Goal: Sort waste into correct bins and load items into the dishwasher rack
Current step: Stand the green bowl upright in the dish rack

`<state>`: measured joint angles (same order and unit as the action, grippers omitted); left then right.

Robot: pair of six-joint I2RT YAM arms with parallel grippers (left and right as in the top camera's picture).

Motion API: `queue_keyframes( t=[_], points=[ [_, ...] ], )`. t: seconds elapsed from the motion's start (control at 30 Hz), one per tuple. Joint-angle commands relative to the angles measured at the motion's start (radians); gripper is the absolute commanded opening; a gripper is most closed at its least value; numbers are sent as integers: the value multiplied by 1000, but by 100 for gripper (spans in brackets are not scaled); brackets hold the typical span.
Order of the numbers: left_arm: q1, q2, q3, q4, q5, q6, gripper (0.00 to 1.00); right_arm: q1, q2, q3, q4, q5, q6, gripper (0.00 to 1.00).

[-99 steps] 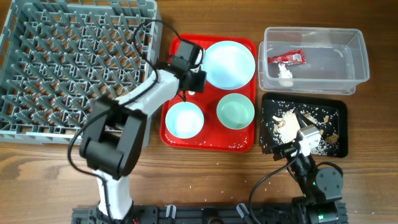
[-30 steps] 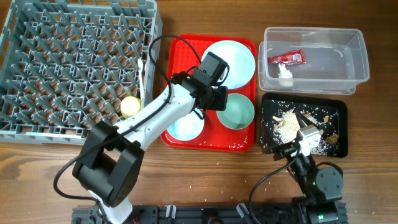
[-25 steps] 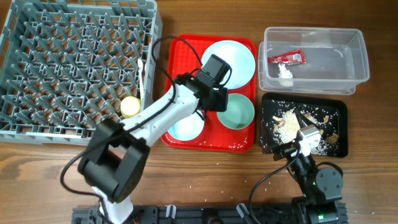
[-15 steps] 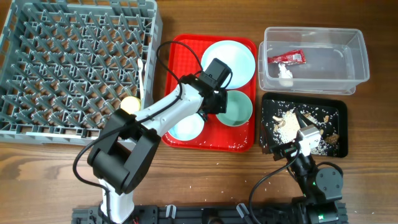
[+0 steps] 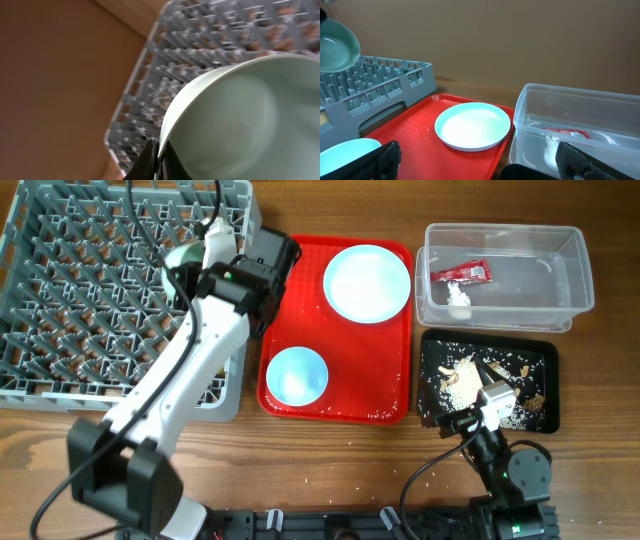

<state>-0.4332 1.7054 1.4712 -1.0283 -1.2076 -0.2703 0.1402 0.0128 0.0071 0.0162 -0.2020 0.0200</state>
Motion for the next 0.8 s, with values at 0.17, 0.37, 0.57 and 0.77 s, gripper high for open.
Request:
queue_keyframes(
  t=[0.17,0.37,0.57,0.77],
  points=[
    [100,198,-2,89,-218,5,4,-3,-8,-2,4,-13,-17,100],
    [82,272,-2,143,-150,5,4,-3,-8,-2,4,-13,-17,100],
    [51,275,-2,142,12,2,5,-3,-8,-2,4,-13,-17,100],
    [4,267,-2,82,23,1,49,-3,-8,-2,4,-13,-17,100]
  ],
)
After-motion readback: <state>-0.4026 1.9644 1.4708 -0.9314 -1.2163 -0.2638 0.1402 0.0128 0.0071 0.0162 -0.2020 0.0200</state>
